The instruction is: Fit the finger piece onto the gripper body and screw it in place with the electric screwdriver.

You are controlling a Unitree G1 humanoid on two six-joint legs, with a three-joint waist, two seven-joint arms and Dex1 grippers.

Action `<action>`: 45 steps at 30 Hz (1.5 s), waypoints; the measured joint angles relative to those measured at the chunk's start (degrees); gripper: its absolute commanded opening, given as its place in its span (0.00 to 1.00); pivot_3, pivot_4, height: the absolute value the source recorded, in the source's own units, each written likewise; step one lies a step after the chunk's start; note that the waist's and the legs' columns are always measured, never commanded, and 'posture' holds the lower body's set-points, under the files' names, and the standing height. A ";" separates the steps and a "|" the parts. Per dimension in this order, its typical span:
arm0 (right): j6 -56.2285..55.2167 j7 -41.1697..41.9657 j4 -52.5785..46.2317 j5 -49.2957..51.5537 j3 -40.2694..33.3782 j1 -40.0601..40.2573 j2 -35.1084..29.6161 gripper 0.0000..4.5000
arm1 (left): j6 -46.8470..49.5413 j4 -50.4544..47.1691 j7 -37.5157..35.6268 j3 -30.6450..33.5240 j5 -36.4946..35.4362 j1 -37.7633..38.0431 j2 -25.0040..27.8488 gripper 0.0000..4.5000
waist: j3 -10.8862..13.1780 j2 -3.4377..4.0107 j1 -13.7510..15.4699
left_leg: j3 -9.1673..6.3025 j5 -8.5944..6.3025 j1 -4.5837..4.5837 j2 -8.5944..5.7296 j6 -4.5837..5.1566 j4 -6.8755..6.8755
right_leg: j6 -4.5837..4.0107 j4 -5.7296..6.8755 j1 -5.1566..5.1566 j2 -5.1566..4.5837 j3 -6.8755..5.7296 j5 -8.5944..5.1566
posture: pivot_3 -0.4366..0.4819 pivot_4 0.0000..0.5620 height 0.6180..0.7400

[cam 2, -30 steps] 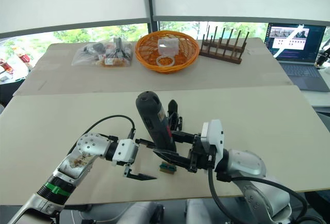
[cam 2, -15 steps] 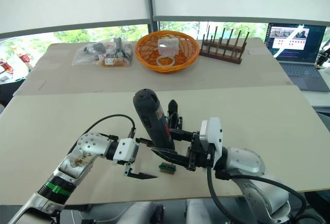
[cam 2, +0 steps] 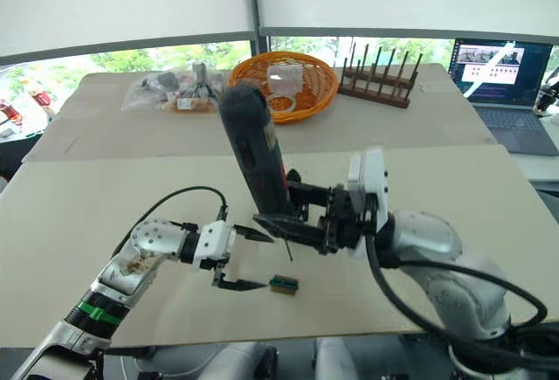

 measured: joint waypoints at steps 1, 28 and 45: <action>1.40 -0.65 1.28 1.78 -0.23 -2.72 -0.42 0.44 | 0.38 0.67 0.38 0.61 -0.10 -0.46 0.04 1.00 | 0.00 0.00 -0.04 | 0.00 0.00 -0.02 -0.02 0.01 0.00 | 0.00 0.01 -0.03 -0.01 0.01 0.00 | 0.48 0.27 1.00; 7.66 3.02 21.87 -8.73 4.59 -26.88 4.95 0.44 | -5.57 21.21 2.87 4.36 2.62 -13.99 -7.53 1.00 | -0.02 -0.03 -0.26 | 0.02 0.20 -0.31 -0.06 -0.31 0.11 | -0.01 0.49 -0.37 -0.08 0.03 0.01 | 0.48 0.27 1.00; 6.29 6.52 24.01 -15.31 4.61 -26.86 7.95 0.44 | -7.63 25.01 2.22 4.37 4.45 -15.97 -9.00 1.00 | -0.02 -0.03 -0.67 | 0.02 0.20 -0.32 -0.07 -0.32 0.11 | -0.01 0.54 -0.38 -0.06 0.02 0.02 | 0.48 0.27 1.00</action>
